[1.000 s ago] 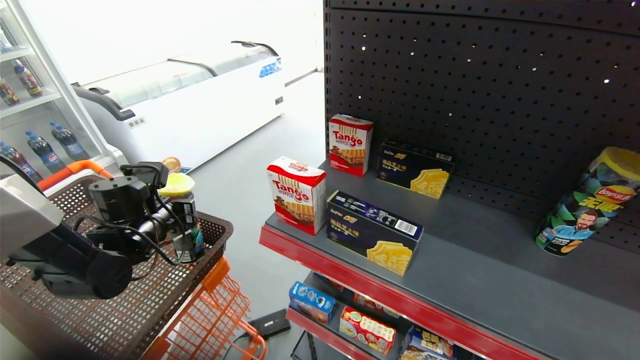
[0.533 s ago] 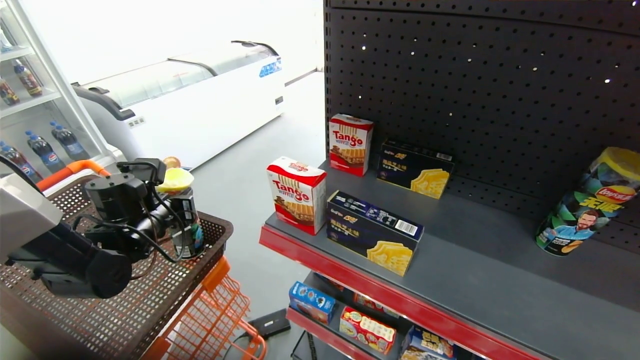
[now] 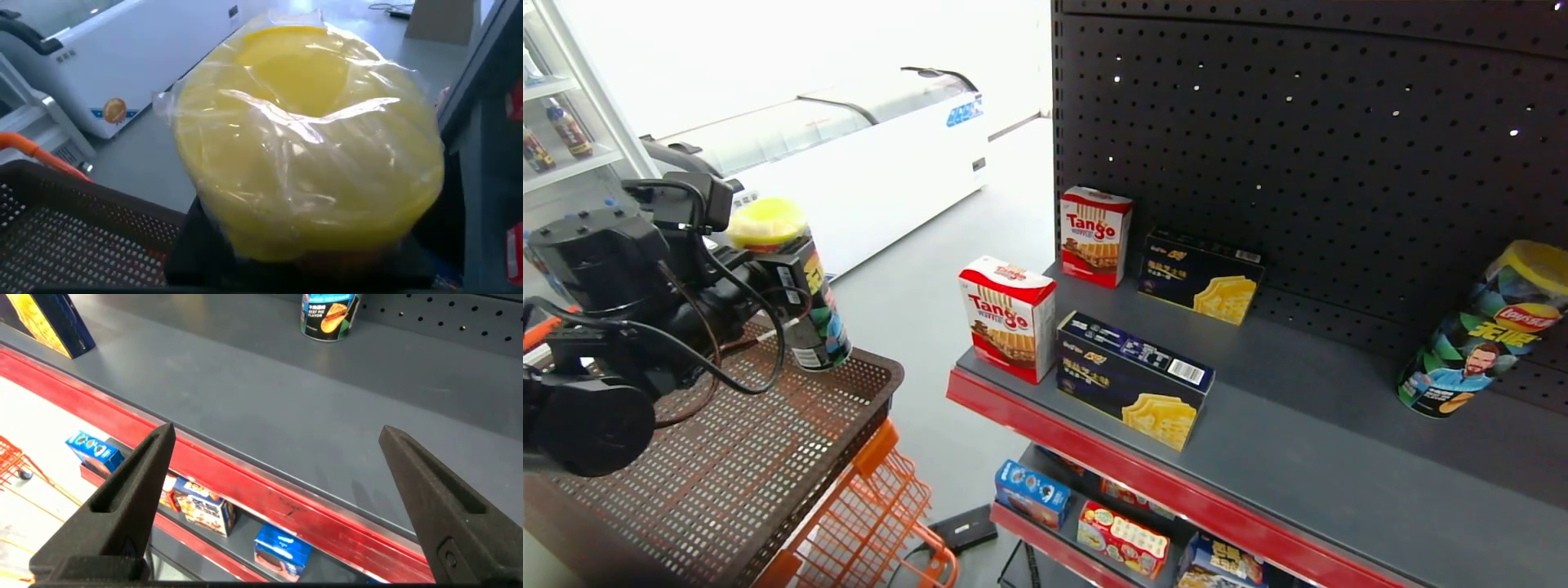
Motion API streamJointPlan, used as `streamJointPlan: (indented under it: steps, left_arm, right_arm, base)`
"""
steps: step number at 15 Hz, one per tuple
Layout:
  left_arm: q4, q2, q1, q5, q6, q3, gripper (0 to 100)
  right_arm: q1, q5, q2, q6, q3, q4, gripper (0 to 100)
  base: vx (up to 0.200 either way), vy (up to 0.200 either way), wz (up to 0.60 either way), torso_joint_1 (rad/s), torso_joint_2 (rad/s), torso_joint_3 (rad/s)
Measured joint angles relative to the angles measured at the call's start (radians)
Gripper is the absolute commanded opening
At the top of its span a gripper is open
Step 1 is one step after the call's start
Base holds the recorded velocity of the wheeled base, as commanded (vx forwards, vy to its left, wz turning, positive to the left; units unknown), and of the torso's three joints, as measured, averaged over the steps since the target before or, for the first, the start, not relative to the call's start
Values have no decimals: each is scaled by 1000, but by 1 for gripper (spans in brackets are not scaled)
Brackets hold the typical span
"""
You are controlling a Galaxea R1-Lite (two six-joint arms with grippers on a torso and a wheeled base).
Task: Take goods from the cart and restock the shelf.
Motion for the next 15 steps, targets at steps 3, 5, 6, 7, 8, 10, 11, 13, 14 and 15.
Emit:
streamJointPlan:
  steps: [3,5,6,7,8,10,11,13,14,15]
  left_arm:
    - [167,-153,-39,-15,-1,20,0]
    - [281,-254,-86,-45,-2,41,0]
    - [355,-307,-118,-71,-3,50,0]
    - [416,-353,-146,-86,-7,56,0]
    - [468,-395,-176,-94,-9,59,0]
    - [565,-460,-261,-100,-12,46,0]
    - [582,-480,-293,-101,-13,32,0]
    - [586,-504,-359,-101,-13,6,0]
    - [586,-511,-383,-101,-13,-3,0]
    - [585,-517,-402,-100,-13,-13,0]
  right_arm:
    - [0,0,0,0,0,0,100]
    - [0,0,0,0,0,0,100]
    - [1,0,0,0,0,0,100]
    - [1,0,0,0,0,0,100]
    - [0,0,0,0,0,0,100]
    - [0,0,0,0,0,0,100]
    - [0,0,0,0,0,0,100]
    - [0,0,0,0,0,0,100]
    - [0,0,0,0,0,0,100]
    - [1,0,0,0,0,0,100]
  base:
    - [0,0,0,0,0,0]
    - [0,0,0,0,0,0]
    - [0,0,0,0,0,0]
    - [0,0,0,0,0,0]
    - [0,0,0,0,0,0]
    - [0,0,0,0,0,0]
    - [0,0,0,0,0,0]
    - [0,0,0,0,0,0]
    - [0,0,0,0,0,0]
    - [0,0,0,0,0,0]
